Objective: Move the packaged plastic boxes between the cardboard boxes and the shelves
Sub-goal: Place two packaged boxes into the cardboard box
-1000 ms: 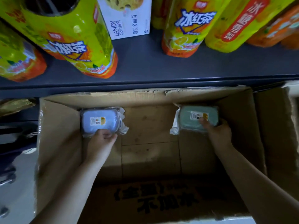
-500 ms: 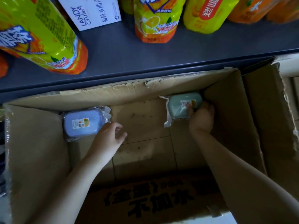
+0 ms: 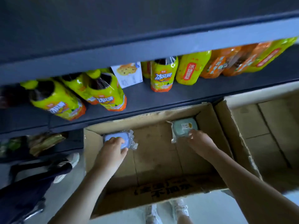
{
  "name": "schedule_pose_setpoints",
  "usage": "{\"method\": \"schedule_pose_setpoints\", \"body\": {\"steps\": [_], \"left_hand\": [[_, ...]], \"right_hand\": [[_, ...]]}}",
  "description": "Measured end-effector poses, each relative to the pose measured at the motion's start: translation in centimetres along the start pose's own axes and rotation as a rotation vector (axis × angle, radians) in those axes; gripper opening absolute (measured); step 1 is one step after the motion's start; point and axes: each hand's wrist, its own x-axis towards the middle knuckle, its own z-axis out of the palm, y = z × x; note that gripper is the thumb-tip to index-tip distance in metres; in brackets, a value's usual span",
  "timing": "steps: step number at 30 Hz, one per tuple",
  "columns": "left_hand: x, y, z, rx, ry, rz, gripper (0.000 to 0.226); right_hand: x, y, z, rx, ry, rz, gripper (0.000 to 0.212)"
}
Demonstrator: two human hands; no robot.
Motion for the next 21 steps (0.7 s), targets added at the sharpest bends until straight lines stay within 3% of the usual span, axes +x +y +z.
{"method": "schedule_pose_setpoints", "body": {"steps": [4, 11, 16, 21], "left_hand": [[-5.1, 1.8, -10.0, 0.105, 0.034, 0.050, 0.028], [-13.3, 5.6, -27.4, 0.192, 0.259, 0.231, 0.031], [-19.2, 8.5, -37.7, 0.240, 0.446, 0.280, 0.030], [-25.6, 10.1, -45.1, 0.419, 0.571, 0.278, 0.034]], "right_hand": [[-7.6, -4.7, -6.9, -0.325, 0.006, -0.171, 0.041], [-20.5, -13.9, -20.4, -0.467, 0.278, -0.339, 0.047], [-29.5, -18.4, -29.5, -0.507, 0.460, -0.431, 0.052], [-39.1, -21.2, -35.0, -0.692, 0.672, -0.491, 0.047]]}}
